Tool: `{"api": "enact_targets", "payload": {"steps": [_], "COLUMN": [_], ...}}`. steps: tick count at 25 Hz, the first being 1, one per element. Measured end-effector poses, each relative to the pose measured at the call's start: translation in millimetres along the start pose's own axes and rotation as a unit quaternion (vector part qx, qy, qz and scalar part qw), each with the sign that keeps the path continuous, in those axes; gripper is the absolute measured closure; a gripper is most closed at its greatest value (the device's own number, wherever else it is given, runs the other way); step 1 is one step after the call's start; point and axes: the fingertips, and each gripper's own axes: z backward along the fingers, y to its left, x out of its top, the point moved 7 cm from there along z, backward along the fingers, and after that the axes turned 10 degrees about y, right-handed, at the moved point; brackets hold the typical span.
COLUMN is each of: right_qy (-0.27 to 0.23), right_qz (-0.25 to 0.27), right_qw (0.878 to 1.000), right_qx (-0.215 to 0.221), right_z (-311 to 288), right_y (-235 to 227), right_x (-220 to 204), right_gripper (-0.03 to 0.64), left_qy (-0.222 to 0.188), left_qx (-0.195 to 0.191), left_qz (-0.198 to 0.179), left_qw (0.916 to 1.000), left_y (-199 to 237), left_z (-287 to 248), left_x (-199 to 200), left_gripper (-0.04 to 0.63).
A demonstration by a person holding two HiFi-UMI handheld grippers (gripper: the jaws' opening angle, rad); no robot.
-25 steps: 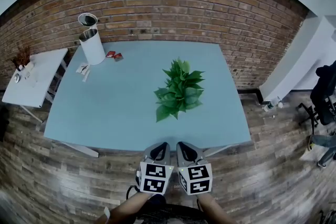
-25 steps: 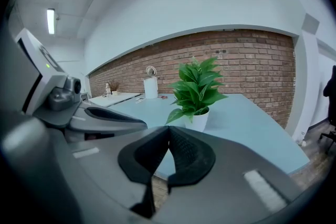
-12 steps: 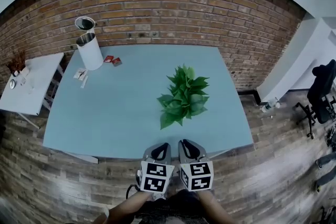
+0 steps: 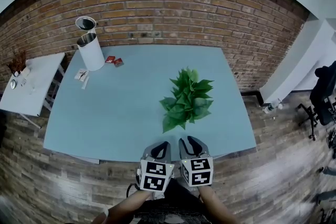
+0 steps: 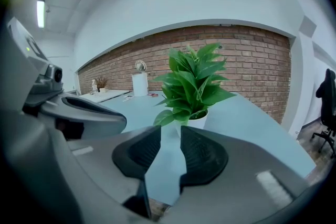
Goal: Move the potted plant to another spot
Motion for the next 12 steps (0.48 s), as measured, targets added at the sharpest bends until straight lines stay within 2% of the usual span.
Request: {"api": "enact_targets", "payload": {"steps": [5, 12], "right_qy": [0.010, 0.026], "right_qz": [0.005, 0.015], "right_qw": [1.000, 1.000], "right_qx": [-0.002, -0.002], "right_z": [-18, -46], "right_y": [-9, -19], "right_x": [2, 4], "right_gripper": [0.488, 0.411], "left_qy": [-0.002, -0.003], "left_qx": [0.012, 0.026], "left_qz": [0.012, 0.025], "left_qw": [0.9999, 0.9994], "left_y": [11, 29], "left_z": [-9, -20], "left_x": [8, 20], "left_gripper": [0.600, 0.600]}}
